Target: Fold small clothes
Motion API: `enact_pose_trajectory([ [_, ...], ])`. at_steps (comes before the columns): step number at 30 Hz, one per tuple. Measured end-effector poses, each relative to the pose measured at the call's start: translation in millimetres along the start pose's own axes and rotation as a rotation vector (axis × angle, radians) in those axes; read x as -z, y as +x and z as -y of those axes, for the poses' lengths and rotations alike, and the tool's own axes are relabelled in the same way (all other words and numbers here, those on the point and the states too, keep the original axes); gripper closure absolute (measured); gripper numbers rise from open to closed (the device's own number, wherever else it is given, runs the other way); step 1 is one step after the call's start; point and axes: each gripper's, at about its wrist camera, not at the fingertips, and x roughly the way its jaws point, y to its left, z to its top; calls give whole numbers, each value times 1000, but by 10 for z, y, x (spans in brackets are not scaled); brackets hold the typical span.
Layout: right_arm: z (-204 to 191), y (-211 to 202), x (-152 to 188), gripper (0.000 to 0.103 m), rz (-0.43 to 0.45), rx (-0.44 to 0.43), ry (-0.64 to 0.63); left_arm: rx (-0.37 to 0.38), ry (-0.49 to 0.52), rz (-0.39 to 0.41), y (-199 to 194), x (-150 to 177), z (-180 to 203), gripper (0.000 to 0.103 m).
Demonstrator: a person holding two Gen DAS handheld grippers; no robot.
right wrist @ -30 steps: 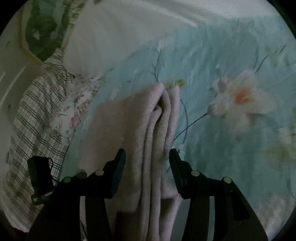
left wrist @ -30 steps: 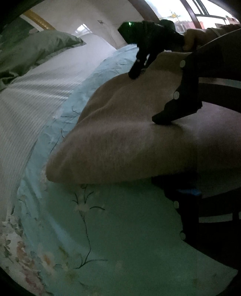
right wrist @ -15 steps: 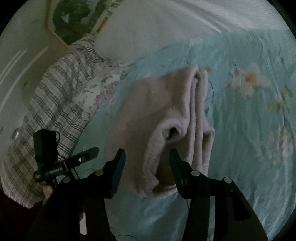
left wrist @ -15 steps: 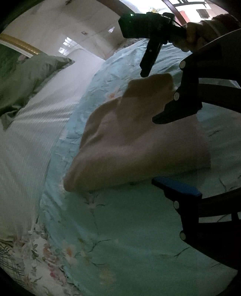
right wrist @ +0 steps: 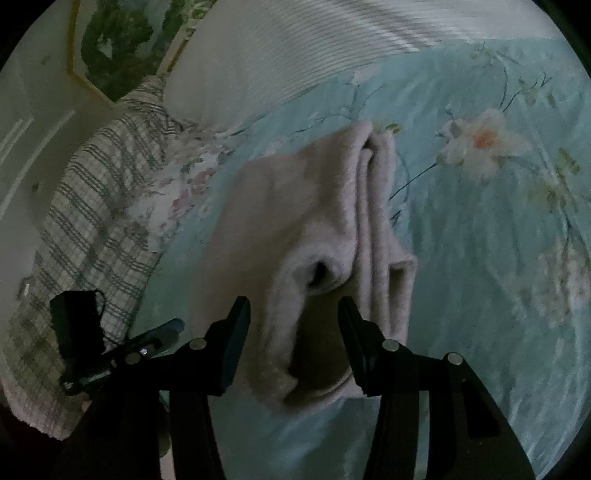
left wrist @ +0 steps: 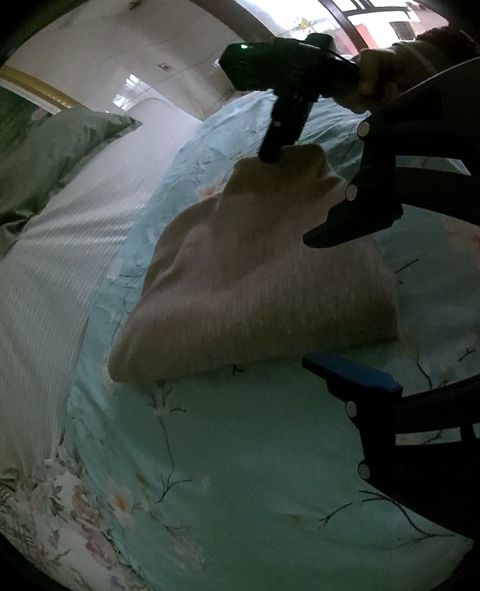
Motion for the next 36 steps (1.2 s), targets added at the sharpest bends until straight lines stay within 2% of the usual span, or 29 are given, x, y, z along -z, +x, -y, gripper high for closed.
enact_pose_trajectory([
  [6, 125, 139, -8, 52, -23, 51, 14, 5, -10, -18, 52, -1, -17, 44],
  [11, 164, 196, 3, 52, -30, 58, 19, 15, -4, -10, 31, -19, 7, 44],
  [15, 123, 176, -10, 51, -26, 112, -23, 50, 40, 24, -37, -64, 96, 45],
  [18, 148, 191, -7, 51, -32, 88, -10, 57, 74, 24, -26, -68, 167, 45],
  [19, 167, 220, -8, 55, -44, 74, 4, 58, 79, 21, -16, -64, 176, 46],
  [20, 192, 252, -11, 65, -59, 51, 25, 60, 85, 12, 14, -57, 188, 48],
  [21, 210, 273, -24, 90, -68, 30, 41, 59, 87, 1, 52, -43, 190, 48],
  [23, 203, 233, -72, 91, -54, 15, 56, 63, 85, -19, 109, -25, 195, 53],
  [25, 151, 43, -167, 96, 14, 9, 44, 76, 88, -28, 112, -41, 227, 56],
  [27, 106, -162, -255, 96, 78, -6, 21, 104, 104, -12, 50, -89, 280, 56],
  [28, 99, -208, -285, 96, 82, 1, 7, 118, 117, -5, 26, -104, 318, 56],
  [31, 215, -92, -261, 96, 18, 48, 12, 157, 151, -48, 127, -107, 388, 56],
  [34, 356, 145, -114, 96, -79, 106, 38, 118, 134, -102, 376, -36, 323, 56],
  [36, 409, 173, -39, 95, -93, 122, 69, 107, 96, -134, 503, 14, 222, 58],
])
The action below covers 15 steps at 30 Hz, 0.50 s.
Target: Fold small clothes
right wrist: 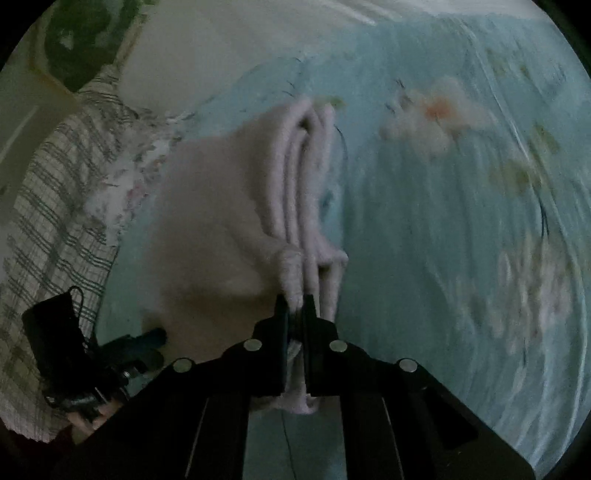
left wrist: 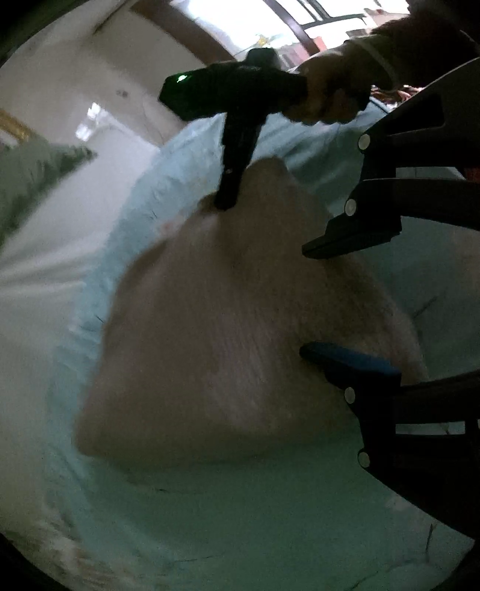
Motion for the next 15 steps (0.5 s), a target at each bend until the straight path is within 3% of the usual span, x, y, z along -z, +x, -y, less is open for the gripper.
enact_pose_trajectory([
  [3, 21, -169, -37, 73, 47, -7, 45, 15, -1, 9, -40, 13, -51, 60],
  [7, -157, -413, -338, 73, 145, -35, -3, 14, 9, 6, -36, 7, -80, 60],
  [14, -210, 180, -889, 73, 78, -8, -41, 11, -1, 10, -37, 29, -45, 59],
  [15, -206, 283, -921, 84, 59, -15, -40, 12, -3, 9, -32, 30, -41, 59],
])
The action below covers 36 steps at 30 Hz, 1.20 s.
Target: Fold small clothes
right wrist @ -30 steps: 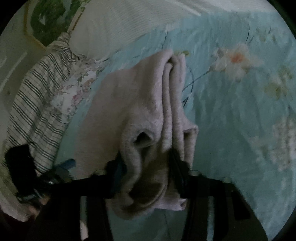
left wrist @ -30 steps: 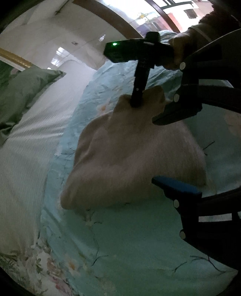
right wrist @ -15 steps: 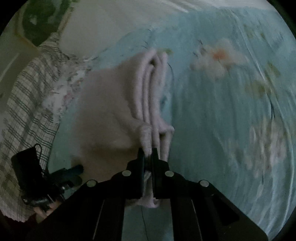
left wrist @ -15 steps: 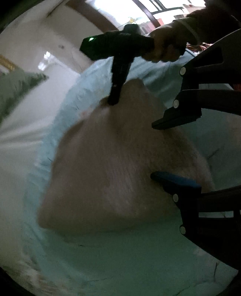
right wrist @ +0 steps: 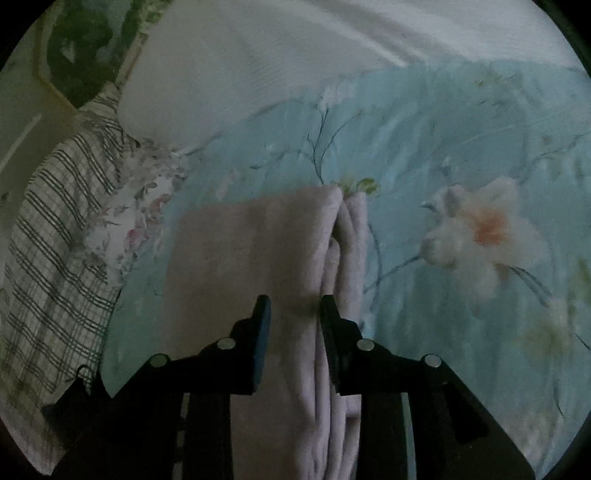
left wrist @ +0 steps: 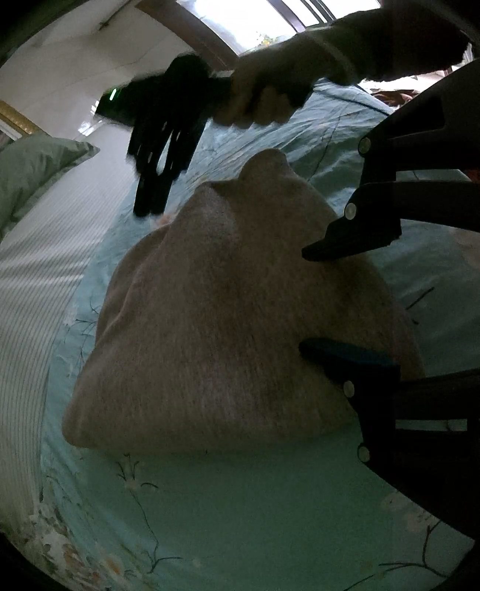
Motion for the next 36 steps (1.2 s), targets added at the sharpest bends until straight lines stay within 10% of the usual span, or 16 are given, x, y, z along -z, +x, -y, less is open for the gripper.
enact_pose_trajectory([
  [1, -16, 87, -38, 96, -16, -7, -8, 1, 0, -1, 4, 0, 6, 59],
  [11, 197, 212, -41, 99, 0, 276, -54, 28, 5, -4, 38, -7, 5, 57],
  [16, -9, -375, 48, 98, 136, 125, 35, 22, 23, 0, 43, 21, 54, 55],
  [20, -540, -363, 194, 98, 85, -97, -18, 22, 25, -4, 60, 16, 71, 54],
  [26, -118, 198, 454, 103, 13, -4, 94, 17, 34, -10, 34, 40, 99, 54],
  [36, -348, -414, 752, 99, 102, 4, 2, 14, 34, -8, -11, 86, 111, 54],
])
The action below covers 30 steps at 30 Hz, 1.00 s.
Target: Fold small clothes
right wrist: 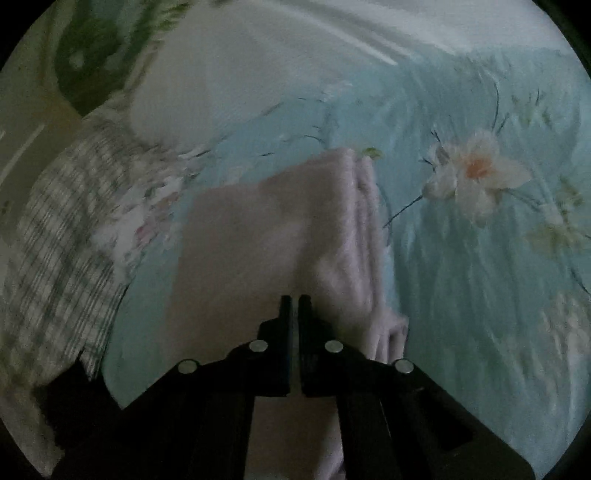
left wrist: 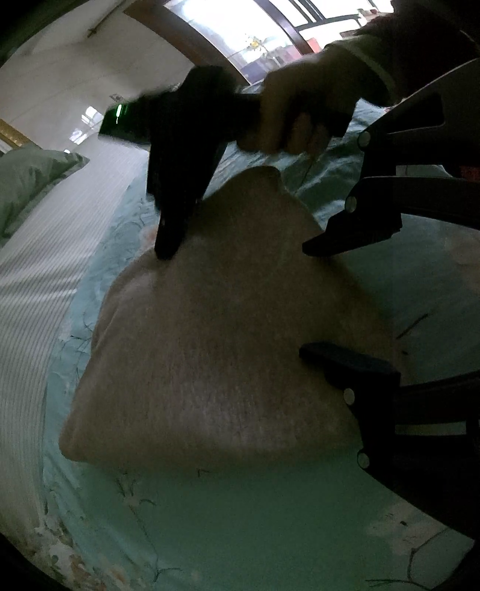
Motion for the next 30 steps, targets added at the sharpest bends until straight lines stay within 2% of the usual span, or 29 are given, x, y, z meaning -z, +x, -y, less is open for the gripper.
enact_pose_trajectory([
  [2, -91, -156, 199, 99, -12, -15, -51, 5, -6, 1, -37, 40, -9, 54],
  [4, -83, -132, 394, 99, -64, 93, -95, 4, -5, 0, -6, 33, 14, 54],
  [5, 23, -90, 479, 99, -99, 175, -102, 1, -3, 1, -11, 41, 22, 54],
  [6, 147, -43, 548, 103, -126, 196, -85, -2, -1, 1, -14, 49, 27, 54],
  [8, 311, -21, 576, 103, -117, 136, -15, -5, 0, 1, -13, 52, 36, 54],
  [13, 264, 92, 511, 103, -123, 162, -33, -30, 5, 7, -50, 114, 67, 54],
  [21, 294, -50, 608, 103, -103, 150, -6, -57, 1, 12, -96, 201, 79, 54],
  [30, 146, -223, 741, 99, -97, 197, 6, -22, -99, 4, -291, 310, -79, 54],
])
